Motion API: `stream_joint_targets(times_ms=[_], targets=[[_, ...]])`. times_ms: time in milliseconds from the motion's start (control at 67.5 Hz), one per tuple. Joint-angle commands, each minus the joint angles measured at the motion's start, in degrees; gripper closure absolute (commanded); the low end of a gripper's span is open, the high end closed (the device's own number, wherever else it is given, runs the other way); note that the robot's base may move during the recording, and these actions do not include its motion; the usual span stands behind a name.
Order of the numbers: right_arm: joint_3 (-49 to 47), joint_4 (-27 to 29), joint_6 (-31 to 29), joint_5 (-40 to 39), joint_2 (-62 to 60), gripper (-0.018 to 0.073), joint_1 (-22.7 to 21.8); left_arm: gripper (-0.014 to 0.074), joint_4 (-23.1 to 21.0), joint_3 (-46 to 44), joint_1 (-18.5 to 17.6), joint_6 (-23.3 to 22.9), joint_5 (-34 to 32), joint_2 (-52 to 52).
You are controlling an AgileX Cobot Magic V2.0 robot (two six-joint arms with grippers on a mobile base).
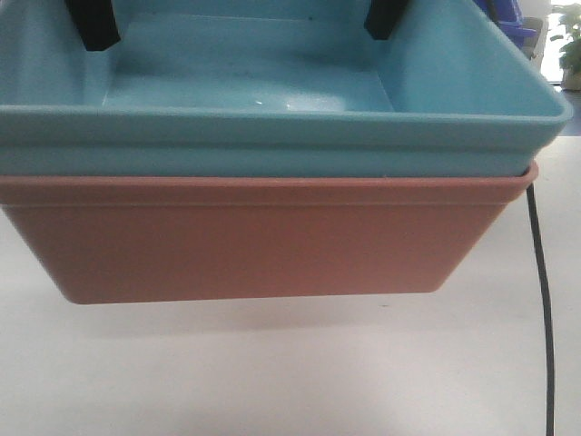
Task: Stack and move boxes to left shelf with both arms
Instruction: 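Hold the stacked tubs with both grippers while the base drives away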
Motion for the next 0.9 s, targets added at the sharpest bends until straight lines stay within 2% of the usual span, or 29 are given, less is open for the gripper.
stream_joint_targets(times_ms=[0,889], targets=[[-2.33,6.91,-2.07,-5.81,-2.86,0.0503,1.26,0.0599,-10.72,-2.73,-1.66,2.90,-6.49,-2.45],[-2.33,6.92,-2.07,-5.81,-2.85,0.0503,1.26,0.0599,-10.71,-2.73,-1.66,2.90,-6.49,-2.18]])
